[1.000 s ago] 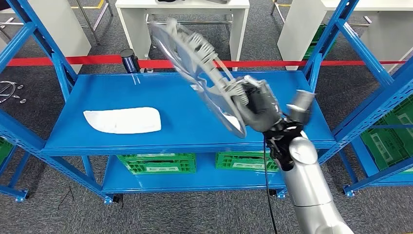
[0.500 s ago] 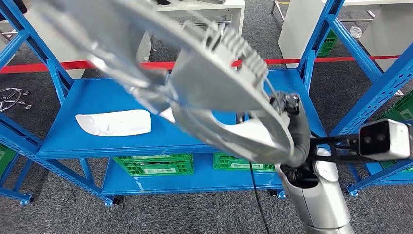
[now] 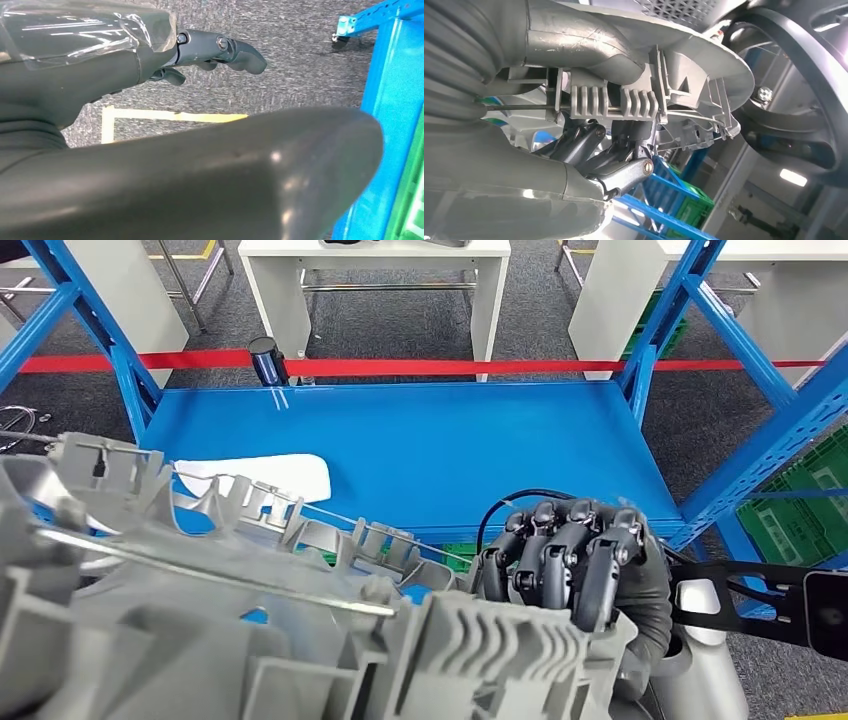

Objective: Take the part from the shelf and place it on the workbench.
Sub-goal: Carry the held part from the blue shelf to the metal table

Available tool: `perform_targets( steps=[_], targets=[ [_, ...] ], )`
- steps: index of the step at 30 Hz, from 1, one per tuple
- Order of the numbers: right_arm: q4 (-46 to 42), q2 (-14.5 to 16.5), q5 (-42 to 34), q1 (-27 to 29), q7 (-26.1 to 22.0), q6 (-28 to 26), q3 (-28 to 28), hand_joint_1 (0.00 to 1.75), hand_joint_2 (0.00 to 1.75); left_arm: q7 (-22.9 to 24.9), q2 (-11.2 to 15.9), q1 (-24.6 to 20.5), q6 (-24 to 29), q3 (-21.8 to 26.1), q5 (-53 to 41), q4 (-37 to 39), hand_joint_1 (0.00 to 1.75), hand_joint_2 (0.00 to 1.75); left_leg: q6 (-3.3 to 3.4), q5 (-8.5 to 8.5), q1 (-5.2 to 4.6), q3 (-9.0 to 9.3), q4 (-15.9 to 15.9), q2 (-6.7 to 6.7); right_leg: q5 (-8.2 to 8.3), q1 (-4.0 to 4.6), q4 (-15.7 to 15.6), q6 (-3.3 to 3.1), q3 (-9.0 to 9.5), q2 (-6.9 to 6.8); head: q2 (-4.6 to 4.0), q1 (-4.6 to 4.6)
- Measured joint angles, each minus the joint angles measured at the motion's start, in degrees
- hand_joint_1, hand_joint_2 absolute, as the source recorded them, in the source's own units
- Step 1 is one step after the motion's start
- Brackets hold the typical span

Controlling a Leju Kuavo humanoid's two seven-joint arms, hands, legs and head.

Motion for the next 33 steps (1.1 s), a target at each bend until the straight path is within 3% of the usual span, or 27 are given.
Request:
perform_targets(
  steps=[2,4,5,8,10,12,13,14,15,16,17,19,21,24,26,28,29,30,31,33],
  targets=[
    [-0.3,-0.7,1.3,0.0,-1.4,0.2,0.1,1.75,1.75,-0.1,0.0,0.0,-0.2,-0.1,-0.8,0.0,0.0,0.0,-0.3,0.71,-0.01,-0.86,0.2,-0.05,2.15,-0.19,-7.6,1.03,5.17,-0.08,0.0,0.01],
    [-0.9,-1.2,2.9,0.2,-3.1,0.2,0.1,1.75,1.75,-0.5,-0.1,0.1,-0.5,-0.2,-1.7,-0.1,0.0,0.0,-0.83,1.27,-0.14,-1.57,0.6,-0.13,3.74,-0.16,-14.8,0.96,9.92,-0.03,0.0,-0.05],
    [-1.3,-1.4,3.5,0.3,-3.8,0.1,0.1,1.75,1.75,-0.6,-0.1,0.1,-0.6,-0.3,-2.2,-0.2,0.0,0.0,-1.15,1.51,-0.21,-1.78,0.9,-0.16,3.93,-0.05,-16.3,0.58,10.73,0.06,0.0,-0.03],
    [-2.1,-1.9,3.9,0.8,-4.2,-0.1,0.0,1.75,1.75,-1.0,-0.1,0.3,-0.9,-0.2,-3.2,-0.5,0.0,0.0,-2.21,1.89,-0.01,-2.24,1.3,-0.22,4.6,0.04,-16.4,-0.75,9.85,0.17,0.0,0.09],
    [-2.5,-2.0,3.6,1.2,-3.7,-0.1,0.1,1.75,1.75,-1.2,-0.1,0.4,-0.9,-0.2,-3.8,-0.6,0.0,0.0,-2.91,-1.12,0.26,-3.34,3.8,-0.22,5.52,-0.2,-16.5,-1.64,9.1,-0.02,0.0,0.02],
    [-2.8,-2.2,3.3,1.7,-3.3,-0.1,0.1,1.75,1.75,-1.2,-0.1,0.4,-0.9,-0.2,-4.1,-0.6,0.0,0.0,-3.52,-6.83,0.44,-5.44,10.9,-0.15,6.53,-0.18,-16.5,-2.04,8.14,-0.13,0.0,-0.09],
    [-2.9,-2.2,3.3,1.9,-3.2,-0.1,0.1,1.75,1.75,-1.2,-0.1,0.4,-0.9,-0.2,-4.2,-0.6,0.0,0.0,-3.71,-8.95,0.48,-6.36,14.7,-0.13,7.01,-0.12,-16.4,-2.03,7.6,-0.14,0.0,-0.1],
    [-2.9,-2.3,3.2,2.2,-3.1,-0.1,0.1,1.75,1.75,-1.2,-0.1,0.4,-0.9,-0.2,-4.3,-0.6,0.0,0.0,-3.77,-9.95,0.49,-6.61,17.4,-0.12,7.49,-0.03,-16.4,-1.99,7.05,-0.15,0.0,-0.11],
    [-2.9,-2.4,3.0,2.5,-2.9,-0.1,0.1,1.75,1.75,-1.2,-0.1,0.4,-0.9,-0.2,-4.5,-0.6,0.0,0.0,-3.69,-9.74,0.48,-5.74,17.9,-0.12,7.92,0.07,-16.3,-1.93,6.47,-0.15,0.0,-0.11],
    [-2.9,-2.5,2.8,2.9,-2.6,-0.1,0.1,1.75,1.75,-1.2,-0.1,0.4,-0.8,-0.2,-4.6,-0.6,0.0,0.0,-3.47,-8.67,0.44,-3.71,16.1,-0.12,8.29,0.19,-16.3,-1.86,5.98,-0.14,0.0,-0.11],
    [-2.9,-2.6,2.5,3.2,-2.3,-0.1,0.1,1.75,1.75,-1.2,-0.1,0.4,-0.8,-0.2,-4.8,-0.7,0.0,0.0,-3.04,-7.37,0.34,-0.63,12.3,-0.15,8.64,0.31,-16.3,-1.81,5.62,-0.13,0.0,-0.11],
    [-3.0,-2.7,1.9,3.9,-1.6,0.0,0.0,1.75,1.75,-1.2,-0.1,0.4,-0.9,-0.2,-4.9,-1.0,0.0,0.0,-2.0,-6.44,-0.07,5.17,4.0,-0.22,9.26,0.48,-16.3,-1.48,5.13,-0.18,0.0,-0.05],
    [-3.1,-2.8,1.1,4.5,-1.0,0.1,0.0,1.75,1.75,-1.2,0.0,0.4,-1.0,-0.3,-5.0,-1.3,0.0,0.0,-1.32,-6.58,-0.64,7.09,0.5,-0.21,9.92,0.31,-16.3,-0.88,4.81,-0.34,0.0,-0.04],
    [-3.1,-2.9,-0.4,5.2,0.7,0.3,-0.1,1.75,1.75,-1.2,0.0,0.4,-1.3,-0.3,-5.0,-1.7,0.0,0.0,-0.47,-4.81,-0.68,6.65,-0.7,0.1,10.12,0.18,-16.0,-0.08,4.15,-0.43,0.0,-0.03],
    [-2.9,-3.0,-1.5,5.7,2.1,0.8,-0.1,1.75,1.75,-1.2,0.0,0.3,-1.5,-0.2,-4.8,-2.0,0.0,0.0,0.12,-3.22,-0.33,5.8,-1.7,0.36,6.84,0.2,-12.3,-0.39,2.36,-0.41,0.0,0.24],
    [-2.4,-3.1,-2.1,6.6,2.9,1.2,-0.1,1.75,1.75,-1.1,-0.1,0.3,-1.8,-0.1,-4.7,-2.2,0.0,0.0,0.34,-1.93,-0.34,4.13,-1.7,0.4,2.3,0.02,-5.0,-0.6,-0.07,-0.39,0.0,0.45],
    [-2.1,-3.2,-2.2,7.0,3.2,1.3,0.0,1.75,1.75,-1.0,-0.1,0.3,-2.0,0.1,-4.7,-2.3,0.0,0.0,0.23,-1.33,-0.31,3.25,-1.6,0.41,1.2,-0.14,-1.9,-0.28,-0.71,-0.4,0.0,0.45],
    [-1.7,-3.2,-2.2,7.3,3.4,1.3,0.1,1.75,1.75,-1.0,-0.1,0.3,-2.2,0.2,-4.7,-2.3,0.0,0.0,0.1,-0.75,-0.25,2.37,-1.5,0.44,1.19,-0.34,-0.4,0.35,-0.54,-0.41,0.0,0.45],
    [-1.2,-3.3,-2.2,7.5,3.6,1.3,0.1,1.75,1.75,-0.9,-0.1,0.3,-2.3,0.4,-4.7,-2.3,0.0,0.0,-0.11,-0.2,-0.15,1.49,-1.3,0.47,2.13,-0.58,-0.9,1.18,0.64,-0.42,0.0,0.44],
    [-0.5,-3.4,-2.2,7.8,3.8,1.0,0.1,1.75,1.75,-0.7,-0.1,0.3,-2.5,0.6,-4.7,-2.5,0.0,0.0,-0.69,0.66,0.06,-0.33,-0.5,0.49,4.06,-1.13,-7.5,2.54,5.82,-0.44,0.0,0.48]
  ],
)
